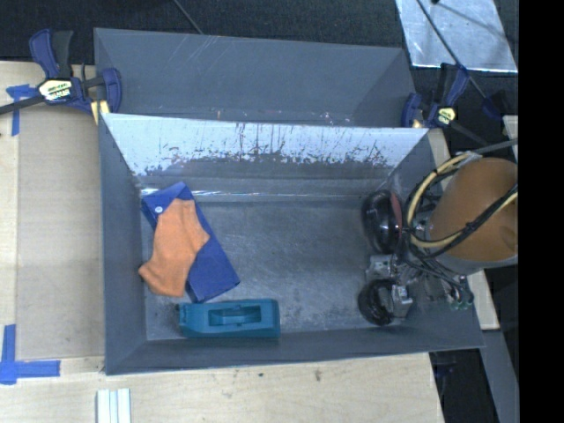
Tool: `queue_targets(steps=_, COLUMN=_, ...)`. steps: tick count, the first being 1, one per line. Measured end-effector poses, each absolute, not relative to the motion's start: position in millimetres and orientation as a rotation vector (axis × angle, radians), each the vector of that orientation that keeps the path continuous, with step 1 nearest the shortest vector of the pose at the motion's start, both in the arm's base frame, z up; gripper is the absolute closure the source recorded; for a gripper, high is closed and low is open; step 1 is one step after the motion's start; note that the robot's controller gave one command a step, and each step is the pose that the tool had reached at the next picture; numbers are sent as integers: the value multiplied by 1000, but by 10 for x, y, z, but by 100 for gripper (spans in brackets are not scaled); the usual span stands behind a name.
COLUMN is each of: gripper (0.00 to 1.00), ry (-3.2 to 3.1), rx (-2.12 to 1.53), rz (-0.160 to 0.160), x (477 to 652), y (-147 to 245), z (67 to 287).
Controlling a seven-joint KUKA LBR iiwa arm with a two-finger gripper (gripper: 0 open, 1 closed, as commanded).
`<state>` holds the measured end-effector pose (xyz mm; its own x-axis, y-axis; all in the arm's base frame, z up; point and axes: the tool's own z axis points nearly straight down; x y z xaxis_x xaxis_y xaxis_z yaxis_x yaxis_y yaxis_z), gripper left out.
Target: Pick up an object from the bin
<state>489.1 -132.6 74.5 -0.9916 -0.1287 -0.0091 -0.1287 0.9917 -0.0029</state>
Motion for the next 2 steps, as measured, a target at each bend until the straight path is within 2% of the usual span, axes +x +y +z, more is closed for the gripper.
queue_targets(steps=1, gripper=100, ry=3126, rx=-203, rz=-4, x=4892, y=-1325, z=746)
queue_targets(steps=2, gripper=100, ry=3130, rx=-223, rz=-1, x=4865, y=-1242, z=2160)
